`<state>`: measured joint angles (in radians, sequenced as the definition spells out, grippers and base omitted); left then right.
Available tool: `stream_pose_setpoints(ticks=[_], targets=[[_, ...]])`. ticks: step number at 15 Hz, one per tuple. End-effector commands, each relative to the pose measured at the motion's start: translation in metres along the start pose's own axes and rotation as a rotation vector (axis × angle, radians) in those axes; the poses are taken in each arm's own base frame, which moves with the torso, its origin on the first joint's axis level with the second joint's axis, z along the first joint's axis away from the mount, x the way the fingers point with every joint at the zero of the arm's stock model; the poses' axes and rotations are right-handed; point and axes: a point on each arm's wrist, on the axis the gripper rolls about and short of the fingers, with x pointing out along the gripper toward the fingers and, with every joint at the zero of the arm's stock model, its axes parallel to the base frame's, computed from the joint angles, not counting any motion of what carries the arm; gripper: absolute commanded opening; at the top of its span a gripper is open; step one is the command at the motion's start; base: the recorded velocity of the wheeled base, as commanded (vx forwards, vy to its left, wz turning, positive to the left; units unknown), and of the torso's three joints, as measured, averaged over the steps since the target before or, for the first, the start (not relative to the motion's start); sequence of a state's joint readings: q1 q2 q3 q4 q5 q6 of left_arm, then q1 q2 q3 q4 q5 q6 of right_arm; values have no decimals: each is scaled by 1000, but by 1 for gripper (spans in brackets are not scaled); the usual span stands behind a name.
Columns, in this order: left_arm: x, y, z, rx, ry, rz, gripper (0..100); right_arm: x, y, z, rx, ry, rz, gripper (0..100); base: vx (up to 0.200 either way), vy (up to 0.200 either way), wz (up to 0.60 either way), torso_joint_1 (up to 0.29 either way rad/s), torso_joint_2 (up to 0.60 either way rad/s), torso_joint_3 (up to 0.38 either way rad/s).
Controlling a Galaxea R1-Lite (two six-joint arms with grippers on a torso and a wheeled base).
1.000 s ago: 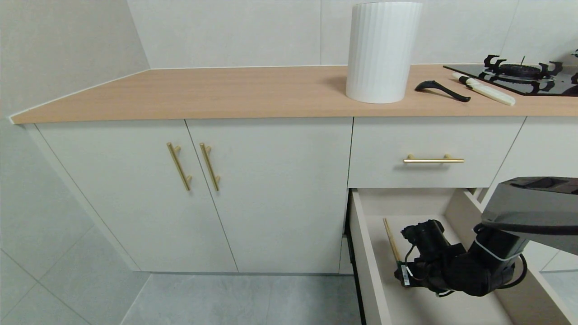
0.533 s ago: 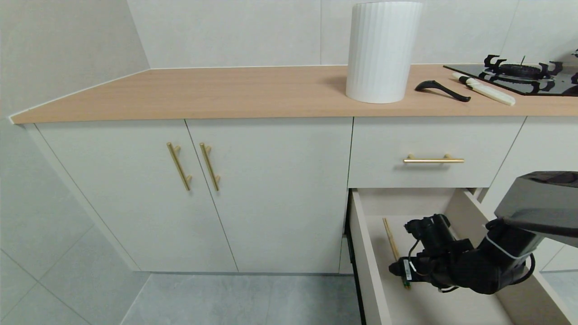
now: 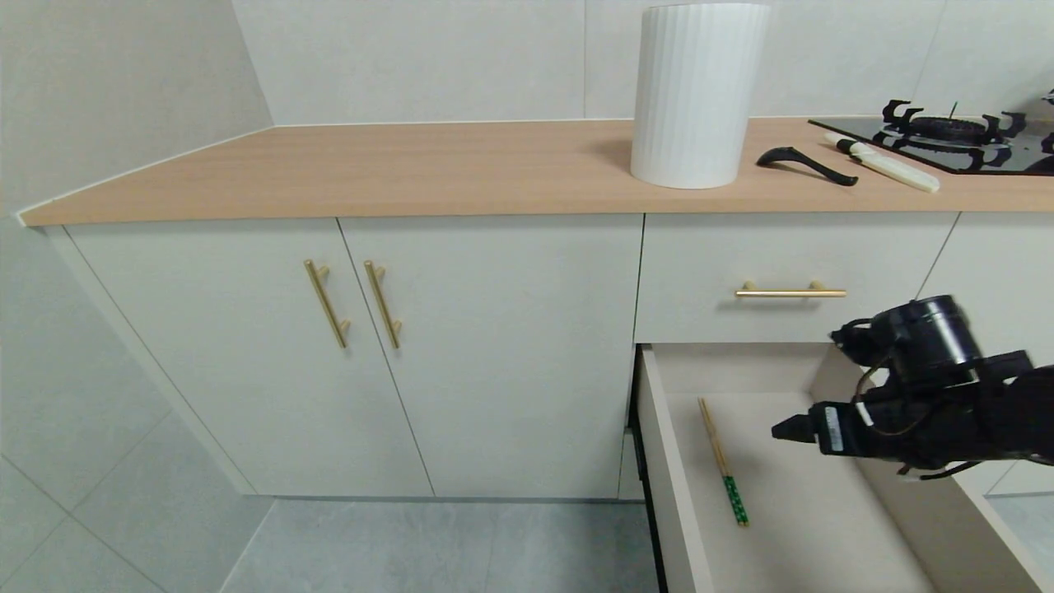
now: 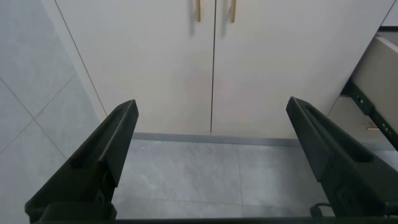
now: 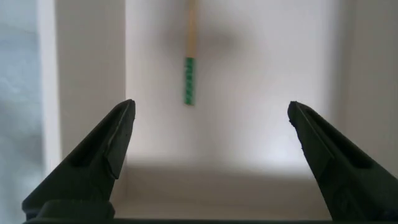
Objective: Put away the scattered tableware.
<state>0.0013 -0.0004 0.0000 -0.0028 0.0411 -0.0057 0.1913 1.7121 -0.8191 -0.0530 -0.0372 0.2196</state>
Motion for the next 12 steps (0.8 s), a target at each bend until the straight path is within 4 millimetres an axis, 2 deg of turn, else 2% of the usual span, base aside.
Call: stream_pose_setpoints(ticks=[1,2,3,5,8,12], targets=[[0,0,0,0,0,1,100,-59,-20,25,24,-158,17,100,0,0,0,0,0,0],[0,0,0,0,0,1,100,-68,-30,26,25,-172,23,100,0,0,0,0,0,0],[0,0,0,0,0,1,100,-67,-32,26,5,-168,17,100,0,0,0,0,0,0],[0,0,0,0,0,1,100,-62,-32,23,-9,-149,10,100,0,0,0,0,0,0],[0,0,0,0,0,1,100,-61,-33,25,-21,-172,13,100,0,0,0,0,0,0],[0,0,0,0,0,1,100,-63,-33,17,-68,-189,10,100,0,0,0,0,0,0]])
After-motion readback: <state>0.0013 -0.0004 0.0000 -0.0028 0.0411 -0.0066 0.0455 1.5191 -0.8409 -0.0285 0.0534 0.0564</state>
